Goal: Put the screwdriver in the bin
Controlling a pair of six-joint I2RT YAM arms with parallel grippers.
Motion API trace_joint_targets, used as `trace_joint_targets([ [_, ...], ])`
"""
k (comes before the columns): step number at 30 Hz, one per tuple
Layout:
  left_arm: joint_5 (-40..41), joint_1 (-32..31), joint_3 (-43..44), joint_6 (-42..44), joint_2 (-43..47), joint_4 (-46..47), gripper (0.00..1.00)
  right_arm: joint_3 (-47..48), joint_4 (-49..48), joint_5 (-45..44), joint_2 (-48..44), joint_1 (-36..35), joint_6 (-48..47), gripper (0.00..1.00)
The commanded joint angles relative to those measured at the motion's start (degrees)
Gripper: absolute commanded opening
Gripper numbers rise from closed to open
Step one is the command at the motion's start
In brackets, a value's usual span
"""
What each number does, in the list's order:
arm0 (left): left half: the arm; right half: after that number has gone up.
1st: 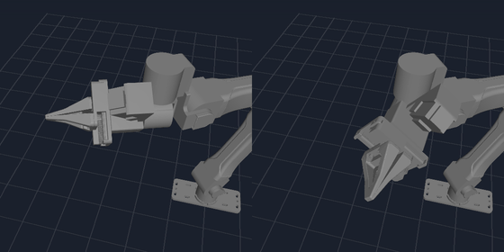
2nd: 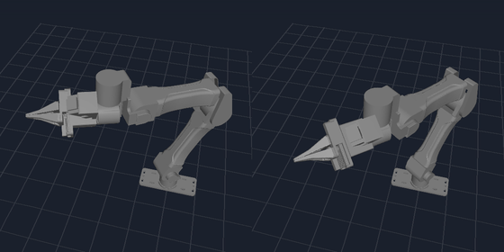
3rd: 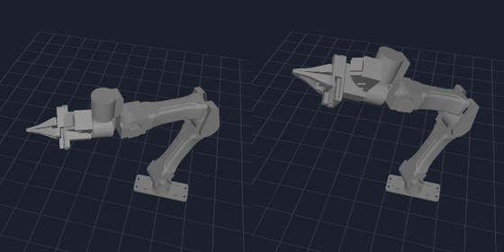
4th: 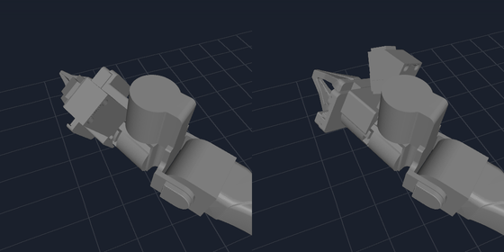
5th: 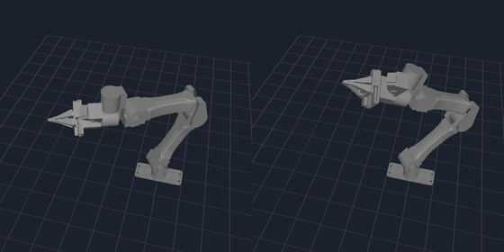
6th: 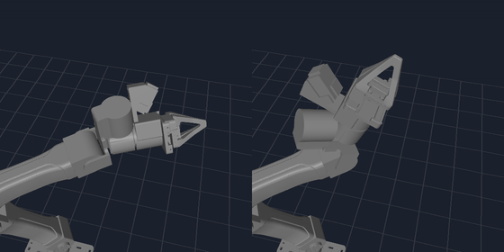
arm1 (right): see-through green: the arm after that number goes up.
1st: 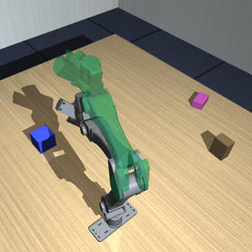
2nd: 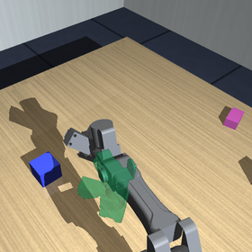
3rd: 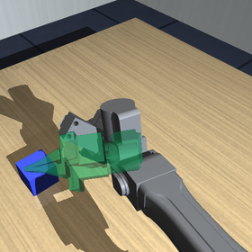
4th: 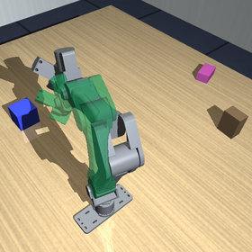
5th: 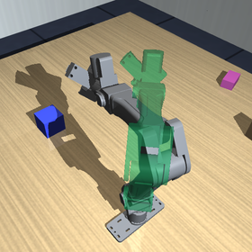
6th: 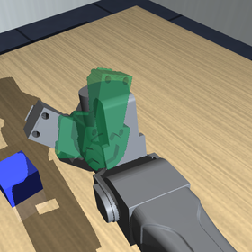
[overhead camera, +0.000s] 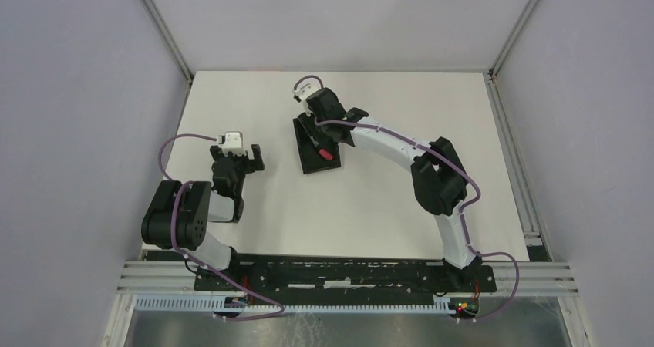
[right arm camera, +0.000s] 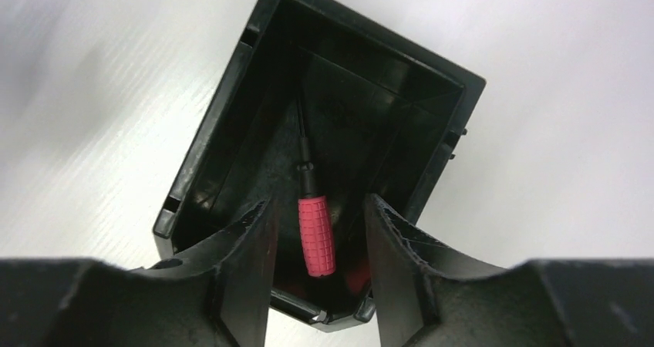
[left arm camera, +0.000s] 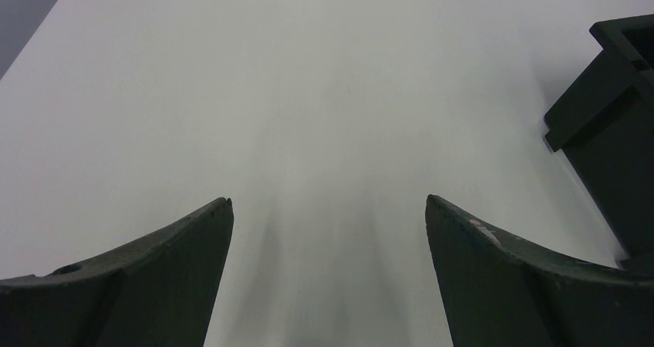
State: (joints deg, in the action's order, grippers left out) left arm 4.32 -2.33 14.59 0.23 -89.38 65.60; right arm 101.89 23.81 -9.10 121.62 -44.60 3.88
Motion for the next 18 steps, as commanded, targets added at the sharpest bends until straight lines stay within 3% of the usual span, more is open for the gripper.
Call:
trace_joint_targets([
  [1, -0.27, 0.28, -0.09, -1.11, 1.33, 0.98, 1.00, -0.08, -4.48, -0.12, -8.23, -0.26, 1.59, 0.54],
  [3, -0.27, 0.31, -0.09, -1.11, 1.42, 0.96, 1.00, -1.86, -5.53, -0.36, -11.58, -0.16, 1.24, 0.68],
  [5, -0.21, 0.30, -0.09, -1.11, 1.37, 0.96, 1.00, -5.23, -7.21, -1.64, -15.74, 0.29, 0.94, 0.96],
  [10, -0.31, 0.31, -0.09, -1.11, 1.30, 0.93, 1.00, -22.02, -17.27, -5.82, -29.82, 5.19, 0.00, 0.98],
  [18, -0.35, 0.34, -0.09, -1.13, 1.31, 0.93, 1.00, -52.30, -32.41, -5.46, -49.13, 20.77, -0.85, 0.98],
])
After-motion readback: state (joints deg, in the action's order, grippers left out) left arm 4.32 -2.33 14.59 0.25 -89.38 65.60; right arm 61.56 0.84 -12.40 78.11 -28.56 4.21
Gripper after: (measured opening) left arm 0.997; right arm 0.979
